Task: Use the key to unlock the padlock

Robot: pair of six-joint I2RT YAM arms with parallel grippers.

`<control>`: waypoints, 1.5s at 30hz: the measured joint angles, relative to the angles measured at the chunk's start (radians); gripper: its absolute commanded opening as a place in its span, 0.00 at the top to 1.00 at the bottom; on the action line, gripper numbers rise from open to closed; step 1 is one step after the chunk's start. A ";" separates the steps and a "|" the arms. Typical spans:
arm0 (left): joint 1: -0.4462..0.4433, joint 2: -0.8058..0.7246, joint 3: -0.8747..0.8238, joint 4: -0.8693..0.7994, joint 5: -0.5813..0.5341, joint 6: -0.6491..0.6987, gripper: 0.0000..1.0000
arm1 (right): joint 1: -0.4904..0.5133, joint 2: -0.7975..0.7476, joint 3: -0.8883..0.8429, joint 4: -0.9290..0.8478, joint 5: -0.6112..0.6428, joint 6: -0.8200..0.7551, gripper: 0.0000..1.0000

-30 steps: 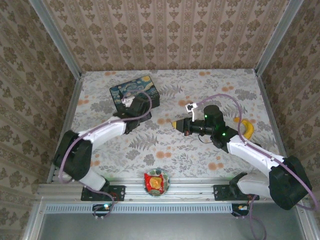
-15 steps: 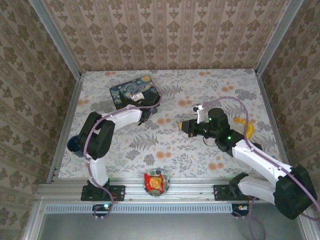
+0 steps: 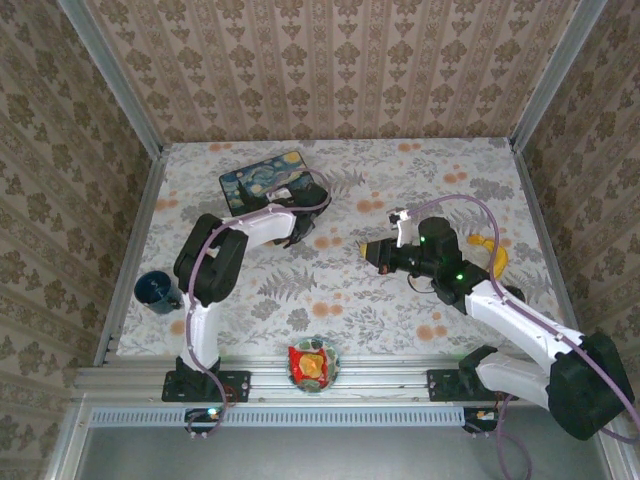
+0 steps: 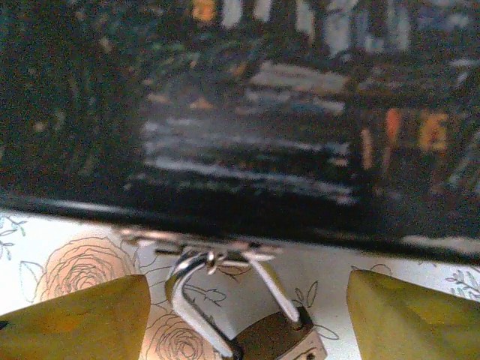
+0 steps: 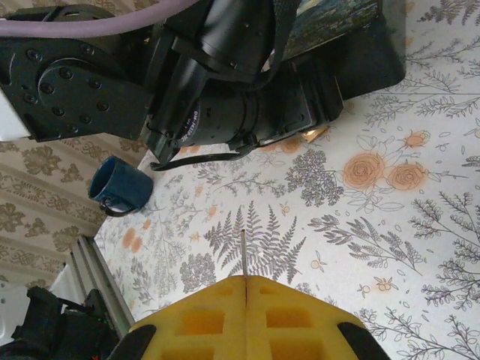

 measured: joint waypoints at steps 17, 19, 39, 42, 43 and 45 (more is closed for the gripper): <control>-0.005 -0.002 -0.072 0.024 -0.014 0.018 0.56 | -0.009 0.038 0.000 0.057 -0.019 0.008 1.00; -0.002 -0.002 -0.072 0.027 -0.009 0.036 0.56 | -0.010 0.040 0.000 0.061 -0.026 0.009 1.00; 0.034 -0.014 -0.089 0.096 0.064 0.142 0.64 | -0.011 0.058 0.000 0.069 -0.038 0.012 1.00; 0.035 -0.015 -0.091 0.106 0.066 0.144 0.66 | -0.011 0.060 0.000 0.070 -0.041 0.012 1.00; 0.035 -0.015 -0.091 0.107 0.066 0.144 0.69 | -0.011 0.061 0.000 0.070 -0.044 0.012 1.00; 0.035 -0.015 -0.091 0.110 0.067 0.148 0.76 | -0.011 0.064 0.000 0.070 -0.045 0.015 1.00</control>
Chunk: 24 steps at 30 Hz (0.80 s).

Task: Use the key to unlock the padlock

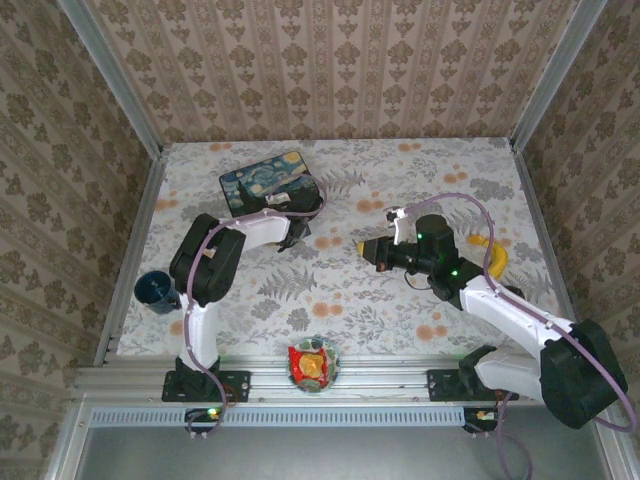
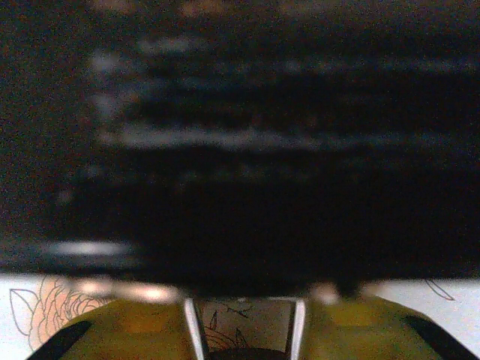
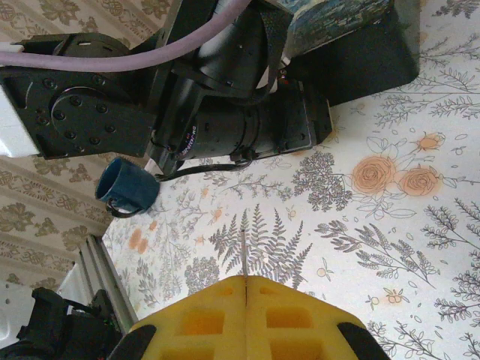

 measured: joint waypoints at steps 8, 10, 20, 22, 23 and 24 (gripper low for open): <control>0.000 -0.022 -0.039 0.052 0.019 0.020 0.96 | 0.000 0.006 -0.003 0.002 0.001 0.012 1.00; 0.000 -0.032 -0.055 0.070 0.031 0.032 1.00 | 0.000 0.006 -0.009 0.000 0.001 0.012 1.00; -0.074 -0.099 -0.116 0.105 0.131 0.031 1.00 | 0.000 0.009 -0.086 -0.002 0.044 0.041 1.00; -0.103 -0.117 -0.134 0.101 0.148 0.010 1.00 | 0.000 0.007 -0.116 -0.002 0.055 0.048 1.00; -0.118 -0.127 -0.146 0.101 0.158 -0.005 1.00 | 0.000 0.002 -0.132 -0.002 0.063 0.051 1.00; -0.129 -0.134 -0.156 0.101 0.164 -0.017 1.00 | 0.000 -0.005 -0.148 -0.003 0.071 0.055 1.00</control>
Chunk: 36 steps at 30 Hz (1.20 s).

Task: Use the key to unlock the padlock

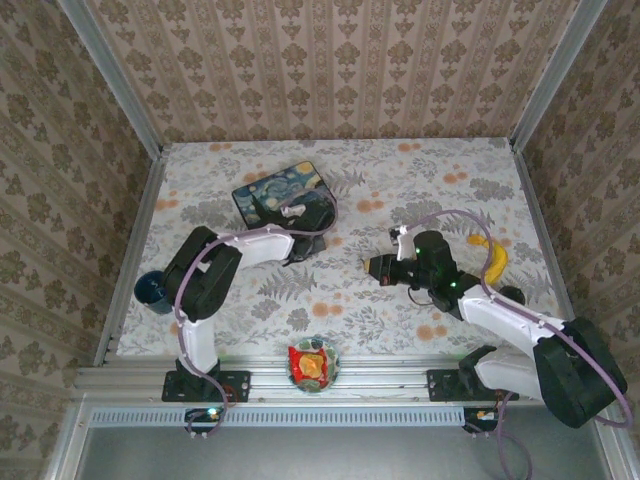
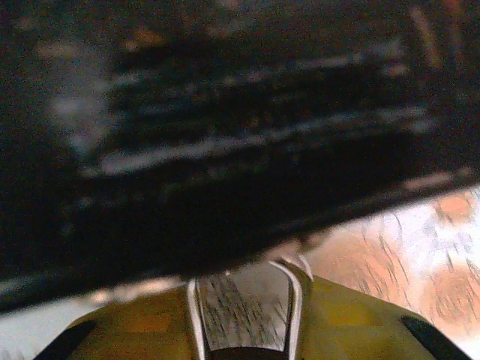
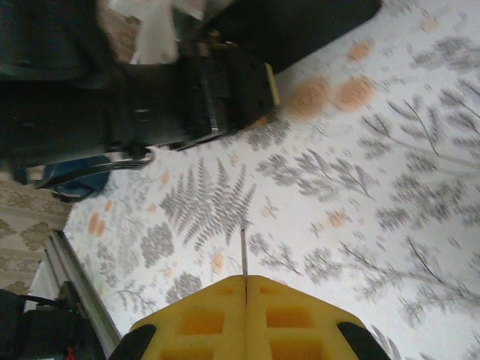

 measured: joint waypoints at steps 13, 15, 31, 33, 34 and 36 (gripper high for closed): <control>-0.125 -0.084 -0.132 0.100 0.043 -0.177 1.00 | 0.001 -0.254 -0.182 -0.060 0.111 0.025 1.00; -0.144 -0.088 -0.141 0.118 0.048 -0.199 1.00 | 0.003 -0.290 -0.208 -0.064 0.124 0.031 1.00; -0.159 -0.112 -0.178 0.191 0.132 -0.276 1.00 | 0.169 -0.340 -0.311 -0.051 0.328 0.005 1.00; -0.153 -0.112 -0.178 0.195 0.145 -0.280 1.00 | 0.174 -0.307 -0.315 -0.020 0.343 0.002 1.00; -0.152 -0.112 -0.178 0.196 0.153 -0.281 1.00 | 0.175 -0.290 -0.319 -0.004 0.346 -0.001 1.00; -0.146 -0.112 -0.179 0.201 0.171 -0.288 1.00 | 0.175 -0.259 -0.324 0.024 0.350 -0.011 1.00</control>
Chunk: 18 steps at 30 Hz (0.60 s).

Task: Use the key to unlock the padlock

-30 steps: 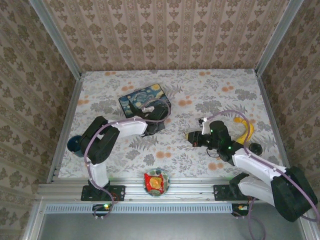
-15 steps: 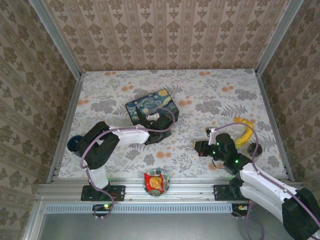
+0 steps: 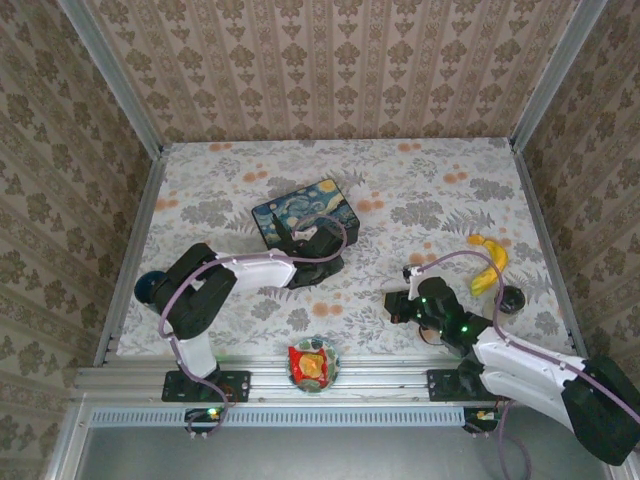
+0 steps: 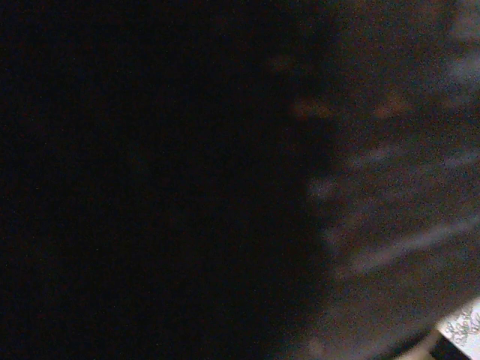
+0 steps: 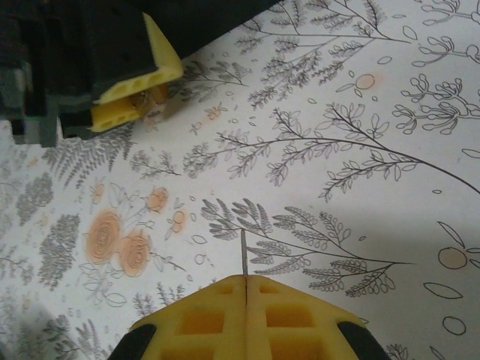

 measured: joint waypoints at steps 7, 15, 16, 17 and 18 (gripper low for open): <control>0.019 0.000 -0.006 0.043 0.055 -0.012 1.00 | 0.005 0.098 -0.004 0.130 0.002 -0.027 1.00; 0.021 0.000 -0.006 0.060 0.079 -0.024 1.00 | 0.005 0.342 0.036 0.312 -0.061 -0.029 1.00; 0.021 0.000 -0.006 0.063 0.083 -0.027 1.00 | 0.005 0.374 0.049 0.338 -0.070 -0.029 1.00; 0.023 0.000 -0.006 0.066 0.087 -0.030 1.00 | 0.005 0.397 0.060 0.358 -0.075 -0.029 1.00; 0.024 0.000 -0.006 0.070 0.091 -0.034 1.00 | 0.005 0.420 0.071 0.380 -0.082 -0.029 1.00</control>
